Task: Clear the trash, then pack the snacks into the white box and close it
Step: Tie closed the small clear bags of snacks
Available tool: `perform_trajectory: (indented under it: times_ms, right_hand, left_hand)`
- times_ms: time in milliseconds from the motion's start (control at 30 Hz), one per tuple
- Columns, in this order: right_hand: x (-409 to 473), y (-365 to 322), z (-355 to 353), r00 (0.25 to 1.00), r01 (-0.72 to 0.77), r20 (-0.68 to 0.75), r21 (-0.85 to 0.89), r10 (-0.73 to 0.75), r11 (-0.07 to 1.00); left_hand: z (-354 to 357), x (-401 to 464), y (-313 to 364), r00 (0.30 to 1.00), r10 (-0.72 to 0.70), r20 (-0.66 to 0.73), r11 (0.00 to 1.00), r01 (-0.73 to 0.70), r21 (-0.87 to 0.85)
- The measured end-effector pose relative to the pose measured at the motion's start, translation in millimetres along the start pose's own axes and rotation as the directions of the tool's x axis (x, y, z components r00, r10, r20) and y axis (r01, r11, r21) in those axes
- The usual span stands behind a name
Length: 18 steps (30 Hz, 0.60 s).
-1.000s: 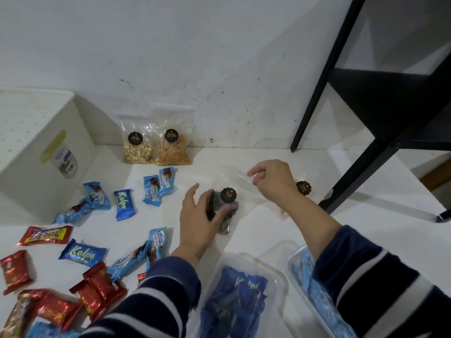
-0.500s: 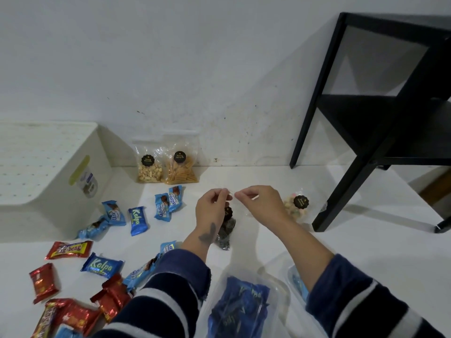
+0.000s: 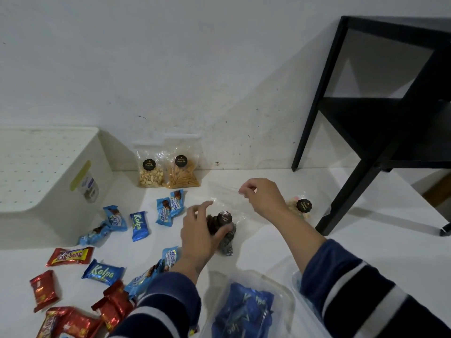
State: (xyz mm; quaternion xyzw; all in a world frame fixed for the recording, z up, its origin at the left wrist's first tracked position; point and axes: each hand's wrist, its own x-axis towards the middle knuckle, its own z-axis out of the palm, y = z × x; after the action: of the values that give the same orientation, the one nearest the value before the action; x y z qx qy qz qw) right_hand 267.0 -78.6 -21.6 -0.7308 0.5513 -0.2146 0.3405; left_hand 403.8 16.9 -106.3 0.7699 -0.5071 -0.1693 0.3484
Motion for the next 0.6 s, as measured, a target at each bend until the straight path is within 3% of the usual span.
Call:
perform_trajectory:
  times_ms: [33,133,233,400,500,600]
  right_hand:
    - [0.8,-0.7,0.7,1.000,0.011,-0.005,0.033,-0.011,0.999]
    - [-5.7,0.5,8.8,0.998,0.023,-0.069,0.131,-0.014,0.991]
    - [-20.2,16.4,29.8,0.996,-0.020,-0.080,0.219,0.039,0.976]
    - [-24.3,37.6,71.6,0.970,-0.233,0.145,0.362,0.193,0.903]
    - [-8.1,38.9,77.6,0.970,-0.241,0.057,0.363,0.237,0.900]
    - [18.7,33.3,68.5,0.981,-0.182,-0.003,0.332,0.194,0.926]
  left_hand:
    - [1.0,-2.6,-9.5,0.997,-0.012,0.072,0.998,0.008,0.054]
    - [8.4,-5.5,-23.2,0.979,-0.050,0.199,0.999,0.052,-0.002]
    - [15.8,-7.1,-23.7,0.988,-0.043,0.147,0.999,0.042,0.015]
    - [25.7,-8.5,-30.2,0.997,0.000,0.075,0.996,-0.007,0.089]
    - [34.2,-3.4,-36.7,0.998,0.016,0.057,0.997,-0.021,0.077]
    - [40.8,-3.1,-45.5,0.993,0.017,0.115,0.962,-0.048,0.271]
